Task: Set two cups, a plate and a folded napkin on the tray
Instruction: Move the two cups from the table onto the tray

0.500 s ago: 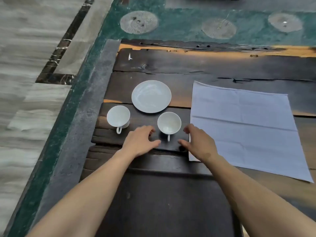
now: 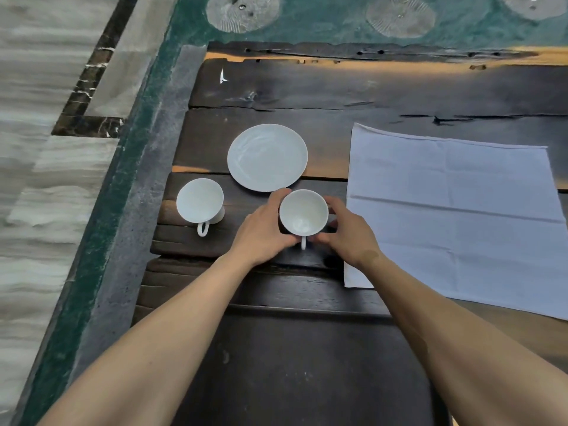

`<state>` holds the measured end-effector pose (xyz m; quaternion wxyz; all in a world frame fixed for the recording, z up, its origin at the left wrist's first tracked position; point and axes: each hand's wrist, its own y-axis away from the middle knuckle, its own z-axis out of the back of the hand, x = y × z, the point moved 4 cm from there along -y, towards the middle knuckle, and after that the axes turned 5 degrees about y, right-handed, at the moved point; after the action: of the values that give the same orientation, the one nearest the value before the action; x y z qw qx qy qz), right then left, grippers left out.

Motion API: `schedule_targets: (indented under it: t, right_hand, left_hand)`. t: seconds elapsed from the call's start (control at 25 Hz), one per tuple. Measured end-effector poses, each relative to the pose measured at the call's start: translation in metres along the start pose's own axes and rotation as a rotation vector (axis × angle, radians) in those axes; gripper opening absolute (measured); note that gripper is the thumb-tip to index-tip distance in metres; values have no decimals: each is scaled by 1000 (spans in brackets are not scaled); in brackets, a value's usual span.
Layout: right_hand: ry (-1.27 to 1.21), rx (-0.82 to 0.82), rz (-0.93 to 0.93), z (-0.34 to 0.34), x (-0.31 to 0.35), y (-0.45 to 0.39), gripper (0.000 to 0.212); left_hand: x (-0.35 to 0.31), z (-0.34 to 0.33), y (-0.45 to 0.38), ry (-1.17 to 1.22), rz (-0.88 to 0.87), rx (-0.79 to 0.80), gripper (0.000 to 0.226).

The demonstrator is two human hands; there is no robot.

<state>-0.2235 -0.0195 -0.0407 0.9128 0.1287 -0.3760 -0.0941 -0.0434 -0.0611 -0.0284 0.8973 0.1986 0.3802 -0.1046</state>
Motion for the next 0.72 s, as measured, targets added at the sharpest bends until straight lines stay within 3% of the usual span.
schedule_targets:
  t: [0.36,0.72]
  right_hand:
    - [-75,4,-26,11,11,22,73]
    - [-90,0,-28,37,10,108,71]
  left_hand:
    - [-23,6,19,15,4,-11,80]
    - [-67,-13,98,43,9,-30,76]
